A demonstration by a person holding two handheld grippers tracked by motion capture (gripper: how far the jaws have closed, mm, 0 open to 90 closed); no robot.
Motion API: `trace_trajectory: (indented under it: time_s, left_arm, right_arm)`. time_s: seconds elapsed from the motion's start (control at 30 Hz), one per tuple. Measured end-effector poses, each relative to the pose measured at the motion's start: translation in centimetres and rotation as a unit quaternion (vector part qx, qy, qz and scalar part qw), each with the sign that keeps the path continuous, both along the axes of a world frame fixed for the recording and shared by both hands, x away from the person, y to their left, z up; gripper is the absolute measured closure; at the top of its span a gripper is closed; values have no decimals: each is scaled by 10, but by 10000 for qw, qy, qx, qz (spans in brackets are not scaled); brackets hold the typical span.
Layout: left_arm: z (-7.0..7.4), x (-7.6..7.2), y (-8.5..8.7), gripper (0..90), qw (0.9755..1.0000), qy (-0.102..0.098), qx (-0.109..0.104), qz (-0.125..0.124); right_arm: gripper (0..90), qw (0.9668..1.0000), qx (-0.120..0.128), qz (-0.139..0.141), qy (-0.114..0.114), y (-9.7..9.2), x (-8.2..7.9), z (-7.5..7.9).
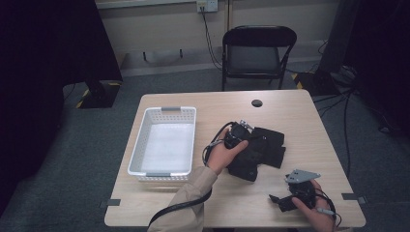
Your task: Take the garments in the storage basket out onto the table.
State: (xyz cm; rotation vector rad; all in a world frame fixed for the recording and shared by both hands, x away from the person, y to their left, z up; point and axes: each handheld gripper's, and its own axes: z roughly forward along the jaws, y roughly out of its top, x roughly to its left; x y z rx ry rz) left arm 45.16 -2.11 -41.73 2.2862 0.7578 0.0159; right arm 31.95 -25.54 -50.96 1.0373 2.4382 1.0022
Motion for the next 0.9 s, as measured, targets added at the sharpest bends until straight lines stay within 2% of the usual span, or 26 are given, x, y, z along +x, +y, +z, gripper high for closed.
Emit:
trace_trajectory:
  time_s: [0.3,0.73,0.9]
  left_arm:
    - [3,-7,10,35,10000,-43,-33,-84]
    - [1,-18,26,35,9997,17,-246,-68]
    - [-1,-23,30,35,9995,66,-250,-173]
  right_arm:
    - [0,10000,2,0,0,0,0,0]
    - [0,10000,3,-2,3,0,0,0]
    - [0,10000,3,-2,4,0,0,0]
